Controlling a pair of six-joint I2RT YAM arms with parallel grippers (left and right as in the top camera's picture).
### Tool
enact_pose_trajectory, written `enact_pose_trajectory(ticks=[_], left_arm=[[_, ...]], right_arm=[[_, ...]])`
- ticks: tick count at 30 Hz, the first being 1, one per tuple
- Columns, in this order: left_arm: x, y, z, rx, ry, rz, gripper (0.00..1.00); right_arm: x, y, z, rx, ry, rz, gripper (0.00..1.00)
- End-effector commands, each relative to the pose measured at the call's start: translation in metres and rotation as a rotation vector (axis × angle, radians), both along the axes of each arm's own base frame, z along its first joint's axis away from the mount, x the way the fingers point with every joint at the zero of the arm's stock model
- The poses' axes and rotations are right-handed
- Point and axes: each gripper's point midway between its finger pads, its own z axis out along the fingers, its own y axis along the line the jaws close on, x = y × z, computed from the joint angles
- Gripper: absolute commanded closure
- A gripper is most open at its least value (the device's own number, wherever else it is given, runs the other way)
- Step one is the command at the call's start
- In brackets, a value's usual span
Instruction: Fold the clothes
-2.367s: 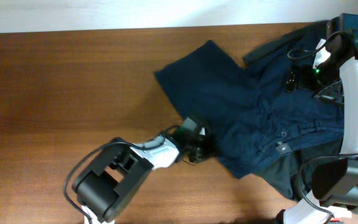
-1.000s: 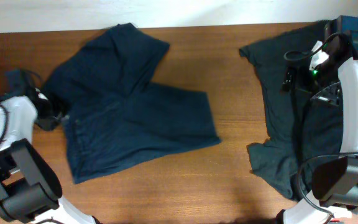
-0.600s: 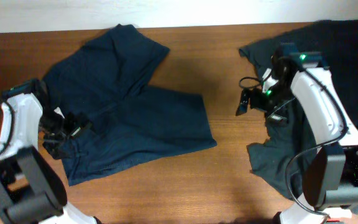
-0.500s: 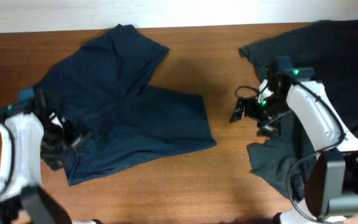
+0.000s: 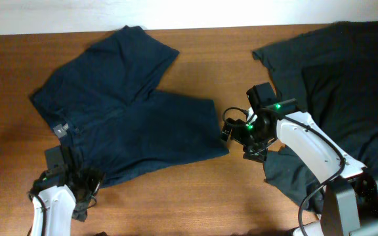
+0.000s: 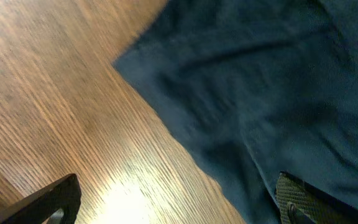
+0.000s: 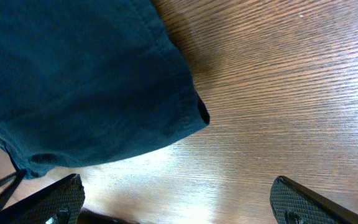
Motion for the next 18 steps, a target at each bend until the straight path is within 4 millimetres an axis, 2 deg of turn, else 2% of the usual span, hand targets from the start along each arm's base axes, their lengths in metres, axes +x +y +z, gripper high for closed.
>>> enact_pose_trajectory(ticks=[1,3,7,11,16,18], left_arm=[[0.000,0.017,-0.006,0.093,-0.013,0.069,0.01],[0.007,0.026,-0.004,0.141,-0.043,0.077,0.01],[0.020,0.030,-0.006,0.157,-0.110,0.080,0.05],[0.022,0.027,-0.007,0.138,-0.117,0.076,0.11],[0.022,0.025,-0.022,0.114,-0.070,0.072,0.11],[0.025,0.026,-0.031,0.109,-0.054,0.071,0.34]], right_arm=[[-0.001,-0.002,-0.002,-0.022,0.030,-0.090,0.01],[0.001,-0.002,-0.002,-0.024,0.022,-0.090,0.01],[-0.002,0.007,-0.002,-0.032,0.009,-0.054,0.01],[-0.003,0.009,-0.004,-0.055,-0.003,-0.039,0.01],[-0.003,0.008,-0.004,-0.058,-0.004,-0.040,0.01],[-0.003,0.008,-0.004,-0.058,-0.004,-0.040,0.01]])
